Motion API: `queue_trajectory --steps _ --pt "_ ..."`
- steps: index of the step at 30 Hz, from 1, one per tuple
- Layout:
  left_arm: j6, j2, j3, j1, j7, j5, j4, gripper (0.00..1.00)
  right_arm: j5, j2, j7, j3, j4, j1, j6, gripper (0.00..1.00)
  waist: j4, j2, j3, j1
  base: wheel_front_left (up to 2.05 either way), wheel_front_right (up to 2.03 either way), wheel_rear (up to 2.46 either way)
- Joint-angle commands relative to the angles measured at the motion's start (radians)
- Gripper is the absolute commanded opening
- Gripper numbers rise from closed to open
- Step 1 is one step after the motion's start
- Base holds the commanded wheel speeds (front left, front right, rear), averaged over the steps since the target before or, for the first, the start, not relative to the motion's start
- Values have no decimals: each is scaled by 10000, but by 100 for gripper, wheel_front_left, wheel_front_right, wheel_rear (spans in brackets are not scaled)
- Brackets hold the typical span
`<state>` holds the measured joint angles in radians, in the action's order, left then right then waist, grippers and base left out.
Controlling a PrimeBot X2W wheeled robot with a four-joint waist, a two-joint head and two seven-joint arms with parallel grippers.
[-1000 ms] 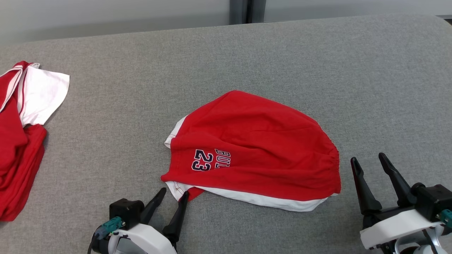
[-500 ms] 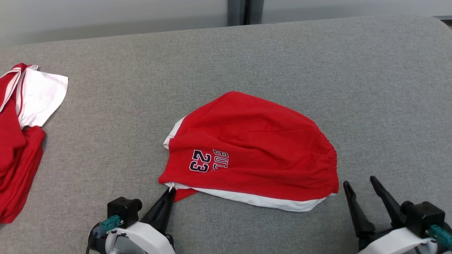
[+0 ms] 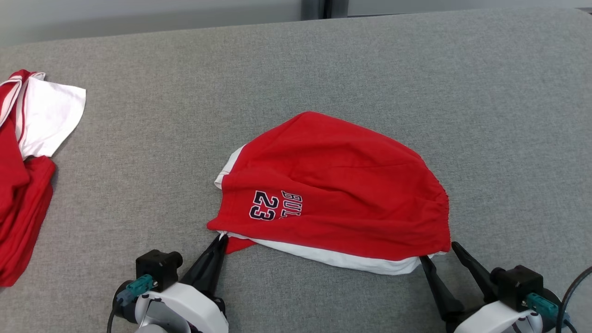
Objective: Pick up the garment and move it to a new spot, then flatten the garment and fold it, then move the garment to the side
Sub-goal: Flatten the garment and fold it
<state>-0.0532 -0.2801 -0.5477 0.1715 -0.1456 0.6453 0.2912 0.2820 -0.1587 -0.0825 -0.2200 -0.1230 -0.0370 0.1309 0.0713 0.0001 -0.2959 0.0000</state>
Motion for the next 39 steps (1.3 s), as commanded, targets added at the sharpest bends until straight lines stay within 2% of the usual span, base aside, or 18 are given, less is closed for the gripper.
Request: queue_trajectory --steps 1,4,5,6,7,8,9,14,20,29,35,39 --pt "-23 -87 45 171 -56 -43 6 0 38 -79 -103 -41 -148 263 -2 100 -34 -1 -45 0 0 0 0" --pt "5 -50 -3 275 -107 -65 29 0 129 -219 -97 -294 -526 645 -2 100 -155 -1 -110 0 0 0 0" --pt "19 -32 -5 286 -165 -74 25 0 169 -240 -122 -310 -608 707 -2 89 -194 -1 -120 0 0 0 0" --pt "37 -17 -21 283 -192 -84 34 0 206 -263 -152 -336 -676 748 -2 48 -230 -1 -122 0 0 0 0" --pt "39 0 -22 271 -242 -85 40 0 248 -289 -153 -377 -737 767 -2 20 -252 -1 -123 0 0 0 0" --pt "39 0 -22 271 -242 -85 40 0 248 -289 -153 -377 -737 767 -2 20 -252 -1 -123 0 0 0 0" --pt "37 7 -19 270 -265 -83 48 0 285 -316 -179 -405 -765 793 -2 0 -264 -1 -126 0 0 0 0" --pt "-36 -78 95 207 -571 -150 -135 0 338 -467 -323 -493 -601 857 -2 0 -256 -1 -36 0 0 0 0" --pt "-220 -579 275 335 -726 -470 -976 0 556 -689 -462 -527 338 1020 -2 0 -159 -1 268 0 0 0 0" --pt "-682 -1504 728 812 -545 -999 -2916 0 1987 -1127 -554 -372 1379 1765 -2 0 -259 -1 832 0 0 0 0" --pt "-848 -1771 949 1407 -320 -1208 -3797 0 2787 -1383 -364 -240 1756 2758 -2 0 -332 -1 1230 0 0 0 0" --pt "-765 -1864 1055 2078 -217 -1326 -4186 0 2980 -1566 -171 4 2080 3579 -2 0 -384 -1 1430 0 0 0 0"
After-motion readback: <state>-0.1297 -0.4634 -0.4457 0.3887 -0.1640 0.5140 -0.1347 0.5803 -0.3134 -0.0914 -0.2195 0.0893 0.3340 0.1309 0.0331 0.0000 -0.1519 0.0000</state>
